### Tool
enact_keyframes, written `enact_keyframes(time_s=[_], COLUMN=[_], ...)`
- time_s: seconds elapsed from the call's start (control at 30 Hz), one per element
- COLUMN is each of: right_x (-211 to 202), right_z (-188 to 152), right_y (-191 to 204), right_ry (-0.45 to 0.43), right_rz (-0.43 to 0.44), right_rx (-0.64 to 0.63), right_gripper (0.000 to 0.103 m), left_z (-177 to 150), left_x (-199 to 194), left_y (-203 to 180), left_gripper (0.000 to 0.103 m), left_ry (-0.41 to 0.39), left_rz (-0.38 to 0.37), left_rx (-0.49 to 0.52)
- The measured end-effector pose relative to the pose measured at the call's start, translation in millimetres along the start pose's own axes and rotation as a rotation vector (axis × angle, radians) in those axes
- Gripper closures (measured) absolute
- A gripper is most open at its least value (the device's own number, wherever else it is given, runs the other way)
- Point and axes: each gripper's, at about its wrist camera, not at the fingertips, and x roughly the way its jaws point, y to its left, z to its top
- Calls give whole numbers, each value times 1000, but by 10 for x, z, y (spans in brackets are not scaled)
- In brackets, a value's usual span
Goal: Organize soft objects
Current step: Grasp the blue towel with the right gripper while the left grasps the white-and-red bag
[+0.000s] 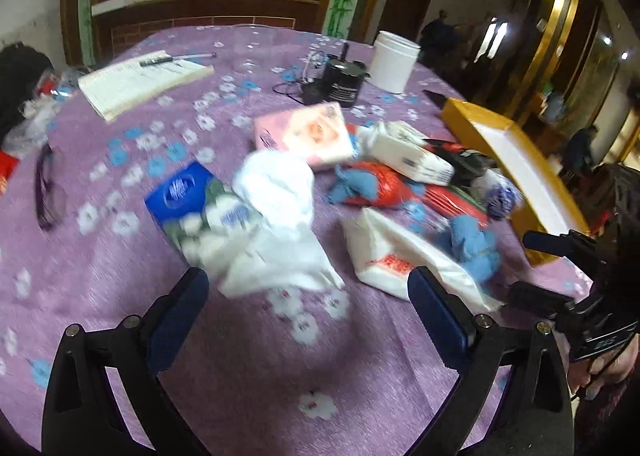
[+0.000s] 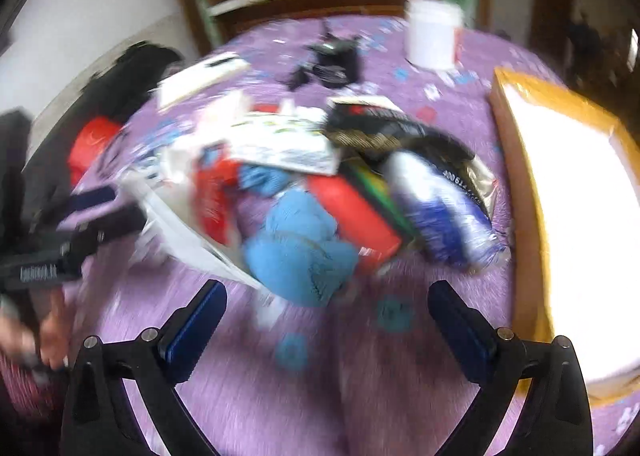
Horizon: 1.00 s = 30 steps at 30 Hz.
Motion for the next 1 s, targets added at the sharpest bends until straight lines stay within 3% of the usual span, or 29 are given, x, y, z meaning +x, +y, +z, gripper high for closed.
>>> enact_keyframes(time_s=[0.1, 0.17, 0.3, 0.37, 0.6, 0.67, 0.73, 0.77, 0.83, 0.93, 1.0], right_x=[-204, -273, -241, -133, 154, 267, 361, 383, 287, 6, -57], right_z=[-64, -78, -69, -25, 84, 115, 114, 105, 83, -9, -62], right_y=[81, 128, 193, 193, 104, 132, 138, 142, 133, 18, -97], right_ry=[-54, -79, -67, -33, 2, 14, 25, 29, -21, -168, -198], right_rz=[37, 29, 18, 26, 81, 40, 61, 55, 56, 80, 92], right_rx=[-40, -83, -166, -140, -1, 1, 6, 3, -5, 3, 47], right_gripper=[11, 12, 30, 36, 37, 38, 57, 59, 63, 63, 63], left_z=[-76, -79, -81, -88, -112, -134, -144, -150, -149, -69, -7], left_x=[1, -89, -160, -202, -230, -243, -255, -271, -290, -295, -270], left_y=[-45, -109, -159, -146, -150, -182, -212, -224, -254, -311, -384], left_gripper=[3, 3, 3, 3, 3, 3, 3, 3, 3, 3, 3], left_ry=[-11, -71, -136, -165, -169, -171, -177, -183, -186, -134, -107], left_rz=[-22, -35, -30, -23, -32, -30, -28, -30, -24, -153, -174], left_rx=[17, 62, 92, 89, 94, 108, 121, 126, 123, 59, 33])
